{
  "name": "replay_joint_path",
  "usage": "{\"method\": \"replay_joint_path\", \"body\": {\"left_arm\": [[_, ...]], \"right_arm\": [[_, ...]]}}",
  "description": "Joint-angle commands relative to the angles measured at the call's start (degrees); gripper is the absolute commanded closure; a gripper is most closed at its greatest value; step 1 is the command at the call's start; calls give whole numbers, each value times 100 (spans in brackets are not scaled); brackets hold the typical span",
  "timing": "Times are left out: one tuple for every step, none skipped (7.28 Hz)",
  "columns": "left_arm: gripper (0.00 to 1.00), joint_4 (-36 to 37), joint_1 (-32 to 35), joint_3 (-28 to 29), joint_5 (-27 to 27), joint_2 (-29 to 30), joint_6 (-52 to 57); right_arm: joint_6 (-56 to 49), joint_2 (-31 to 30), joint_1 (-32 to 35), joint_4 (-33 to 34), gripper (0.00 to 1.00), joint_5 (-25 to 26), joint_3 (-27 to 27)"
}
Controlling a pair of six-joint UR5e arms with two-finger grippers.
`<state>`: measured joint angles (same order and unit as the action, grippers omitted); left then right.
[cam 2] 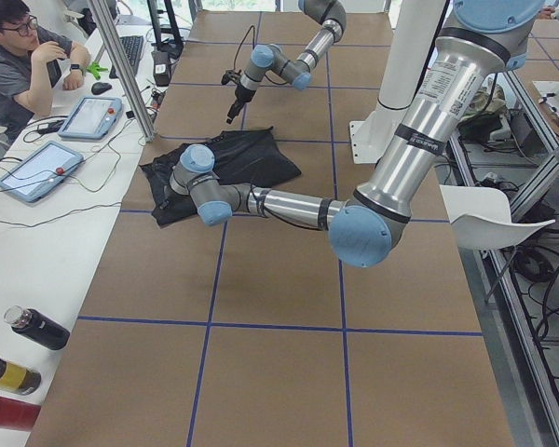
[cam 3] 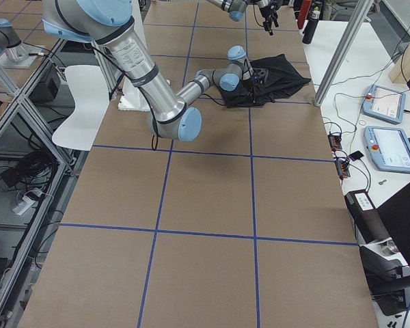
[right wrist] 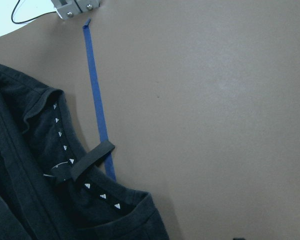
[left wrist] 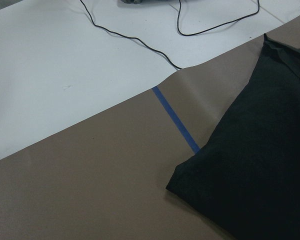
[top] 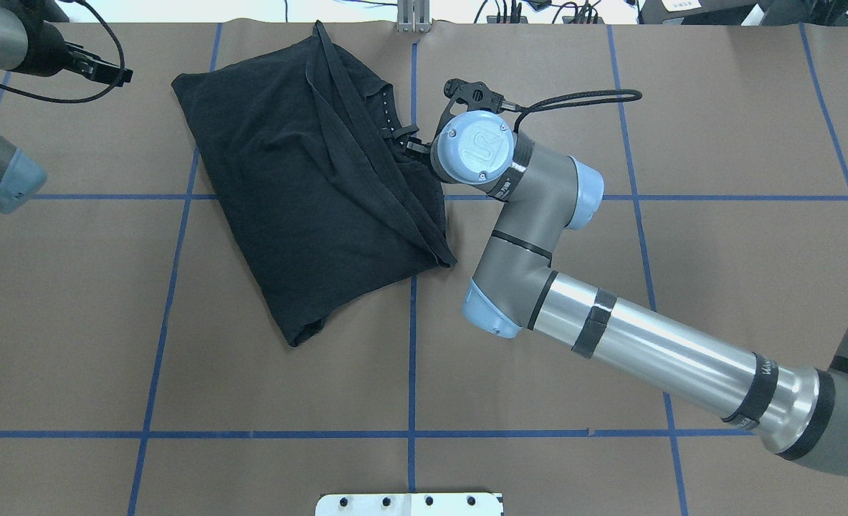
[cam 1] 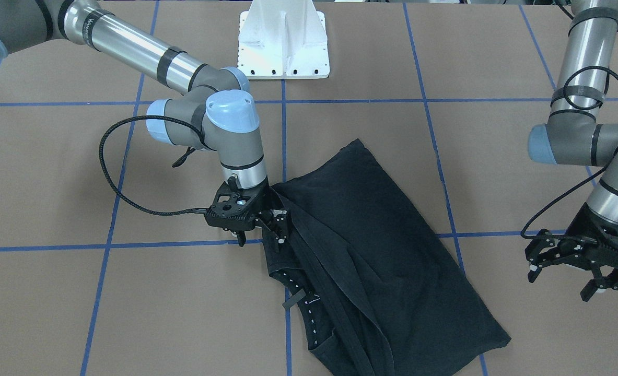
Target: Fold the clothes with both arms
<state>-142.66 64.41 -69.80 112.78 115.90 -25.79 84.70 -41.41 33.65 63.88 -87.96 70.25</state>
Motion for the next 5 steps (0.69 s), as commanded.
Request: {"method": "replay_joint_path", "body": {"left_arm": [[0,-7,-7,-16,-2,-24,-66],[0,-7,-7,-7,7,-24,-66],[0,-7,-25,-7,7,-24,-66],[0,-7,-25,1,-2,-24,-66],[0,-7,-25,1,7,-24,-66]], "right_arm": [[12,141,-95,-174,32,138,-353],[-49,142,-104,-183,33,139,-467],[-58,229,-104,-192,36,139,-616],[-154,299,-104,-192,43,139,-705],[-233,309,-104,-200,43,139,-723]]}}
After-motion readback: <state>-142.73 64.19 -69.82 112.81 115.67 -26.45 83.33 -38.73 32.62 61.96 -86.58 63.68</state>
